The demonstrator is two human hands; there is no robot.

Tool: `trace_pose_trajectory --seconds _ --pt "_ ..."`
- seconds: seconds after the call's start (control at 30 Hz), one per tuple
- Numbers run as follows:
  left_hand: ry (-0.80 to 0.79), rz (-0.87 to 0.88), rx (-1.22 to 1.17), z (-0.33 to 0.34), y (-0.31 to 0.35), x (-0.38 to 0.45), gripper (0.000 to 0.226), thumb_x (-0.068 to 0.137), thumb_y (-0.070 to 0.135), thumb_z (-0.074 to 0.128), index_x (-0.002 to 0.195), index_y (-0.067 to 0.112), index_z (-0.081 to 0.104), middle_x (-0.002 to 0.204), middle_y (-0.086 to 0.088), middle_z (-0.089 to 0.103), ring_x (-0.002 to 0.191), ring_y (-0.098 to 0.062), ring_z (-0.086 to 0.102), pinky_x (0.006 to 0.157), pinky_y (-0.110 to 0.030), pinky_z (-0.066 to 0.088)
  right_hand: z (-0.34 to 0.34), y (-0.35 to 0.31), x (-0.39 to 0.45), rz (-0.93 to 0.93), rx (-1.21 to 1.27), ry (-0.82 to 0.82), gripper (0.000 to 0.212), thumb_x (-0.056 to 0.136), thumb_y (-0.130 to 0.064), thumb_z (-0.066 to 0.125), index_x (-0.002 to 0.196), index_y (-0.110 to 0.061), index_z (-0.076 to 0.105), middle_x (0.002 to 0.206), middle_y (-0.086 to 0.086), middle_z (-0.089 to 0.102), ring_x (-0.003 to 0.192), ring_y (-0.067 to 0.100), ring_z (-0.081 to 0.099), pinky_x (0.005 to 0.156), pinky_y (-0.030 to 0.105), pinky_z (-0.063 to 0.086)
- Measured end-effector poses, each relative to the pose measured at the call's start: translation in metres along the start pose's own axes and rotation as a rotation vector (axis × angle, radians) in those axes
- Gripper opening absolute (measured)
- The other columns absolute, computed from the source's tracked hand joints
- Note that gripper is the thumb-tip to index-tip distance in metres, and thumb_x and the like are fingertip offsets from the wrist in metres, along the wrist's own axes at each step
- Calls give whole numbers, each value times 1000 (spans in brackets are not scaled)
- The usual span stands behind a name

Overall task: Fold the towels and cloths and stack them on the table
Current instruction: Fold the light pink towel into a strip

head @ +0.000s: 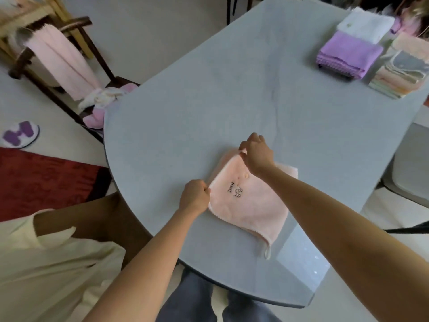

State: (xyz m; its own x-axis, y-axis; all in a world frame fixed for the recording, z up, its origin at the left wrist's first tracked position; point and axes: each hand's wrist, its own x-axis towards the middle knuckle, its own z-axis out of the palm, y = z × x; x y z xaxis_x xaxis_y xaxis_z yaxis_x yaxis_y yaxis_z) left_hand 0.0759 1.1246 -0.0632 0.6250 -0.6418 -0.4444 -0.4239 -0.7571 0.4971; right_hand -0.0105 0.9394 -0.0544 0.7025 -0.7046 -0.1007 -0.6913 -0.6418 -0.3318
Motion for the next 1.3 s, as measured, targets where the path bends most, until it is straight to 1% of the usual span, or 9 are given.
trace_pose_trajectory --seconds 0.23,0.4,0.6,0.7,0.87,1.0,1.1,1.17,1.3 --pt "54 -43 35 15 -23 23 25 94 16 46 92 -2 63 106 -21 58 102 -33 55 82 -38 41 37 -25 33 -142 -207 -92 23 92 -4 46 113 -7 56 123 10 52 117 29 45 94 34 34" --pt "-19 -19 -83 21 -25 27 19 80 14 58 64 17 48 92 -12 62 94 -26 53 70 -27 32 43 -24 48 -224 -249 -269 18 90 -3 44 105 -6 54 109 13 57 101 32 55 88 32 33" --pt "-67 -27 -149 11 -29 28 6 75 11 62 74 16 59 79 -3 68 83 -22 61 67 -26 42 46 -24 48 -239 -275 -381 22 88 0 47 109 -4 52 116 12 46 99 32 55 85 35 36" --pt "-66 10 -216 7 -23 28 16 76 7 61 69 18 53 64 7 54 71 -19 53 60 -22 35 43 -21 48 -256 -331 -378 23 89 -8 52 112 -6 53 120 12 47 110 30 50 89 36 36" --pt "51 83 -218 -2 -22 33 7 80 7 60 75 11 58 66 4 57 67 -20 55 64 -29 44 32 -17 47 -332 -374 -305 11 84 -12 51 93 -16 53 99 7 65 101 26 51 81 29 28" --pt "155 36 17 -25 -22 31 7 88 21 58 88 16 63 87 2 67 85 -21 61 69 -28 45 16 -14 37 -299 -292 -194 10 82 -9 52 91 -14 55 100 8 58 96 30 54 81 33 31" --pt "233 49 -24 -44 -13 40 6 90 14 59 86 11 61 90 -7 66 82 -28 64 70 -33 52 -7 -14 29 -239 -141 -110 12 83 -2 51 92 -7 57 101 10 54 88 34 57 75 33 35" --pt "275 85 -127 -59 5 45 10 91 8 60 81 6 59 84 -11 62 70 -29 66 65 -40 57 -32 -10 22 -220 -38 -17 9 85 -4 53 92 -4 60 102 11 55 86 34 57 68 30 33" --pt "399 232 -122 -94 48 56 6 88 7 65 82 4 64 85 -10 66 81 -27 63 76 -37 53 -83 -1 13 -193 162 242 8 84 -4 61 86 -1 69 97 11 56 82 26 56 68 24 33"
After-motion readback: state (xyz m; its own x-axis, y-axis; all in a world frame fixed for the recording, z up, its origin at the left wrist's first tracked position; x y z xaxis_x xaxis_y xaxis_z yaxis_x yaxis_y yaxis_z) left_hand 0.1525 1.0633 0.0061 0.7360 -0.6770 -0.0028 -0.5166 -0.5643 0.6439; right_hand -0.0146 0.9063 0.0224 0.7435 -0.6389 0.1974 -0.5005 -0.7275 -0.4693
